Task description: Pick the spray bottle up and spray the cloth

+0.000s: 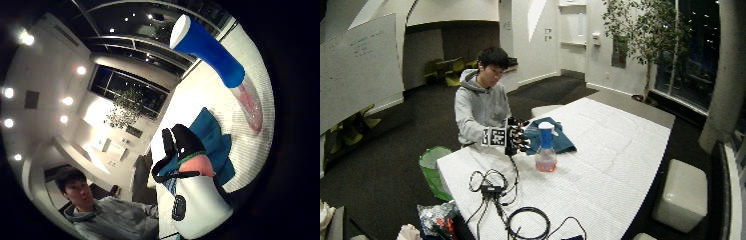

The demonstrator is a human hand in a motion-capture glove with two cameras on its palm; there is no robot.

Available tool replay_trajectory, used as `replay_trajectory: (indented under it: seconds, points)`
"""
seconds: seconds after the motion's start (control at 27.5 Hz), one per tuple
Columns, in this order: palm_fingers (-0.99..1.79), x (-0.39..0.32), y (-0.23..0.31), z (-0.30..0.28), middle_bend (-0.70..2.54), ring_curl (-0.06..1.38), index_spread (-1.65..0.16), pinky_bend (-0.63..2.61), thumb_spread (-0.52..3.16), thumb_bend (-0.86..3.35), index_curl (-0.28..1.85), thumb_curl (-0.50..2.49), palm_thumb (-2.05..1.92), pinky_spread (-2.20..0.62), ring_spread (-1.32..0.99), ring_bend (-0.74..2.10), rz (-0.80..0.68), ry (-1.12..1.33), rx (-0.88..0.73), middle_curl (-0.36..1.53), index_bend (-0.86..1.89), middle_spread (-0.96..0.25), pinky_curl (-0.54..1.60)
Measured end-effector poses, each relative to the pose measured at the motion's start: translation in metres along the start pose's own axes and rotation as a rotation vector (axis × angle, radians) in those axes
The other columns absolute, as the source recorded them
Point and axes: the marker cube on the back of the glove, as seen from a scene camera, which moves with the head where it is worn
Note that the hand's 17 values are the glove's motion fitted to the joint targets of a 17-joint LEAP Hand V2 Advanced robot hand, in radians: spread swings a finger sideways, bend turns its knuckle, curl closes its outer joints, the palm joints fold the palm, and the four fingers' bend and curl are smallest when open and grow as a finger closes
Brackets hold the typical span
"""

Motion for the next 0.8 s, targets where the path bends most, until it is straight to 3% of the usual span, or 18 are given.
replay_trajectory:
  seconds: [0.8]
  points:
    - [0.02, 0.028, -0.040, 0.048, 0.25, 0.30, -0.36, 0.73, 0.98, -0.03, 0.13, 0.39, 0.72, 0.25, 0.03, 0.49, 0.101, -0.060, 0.014, 0.33, 0.10, 0.00, 0.36]
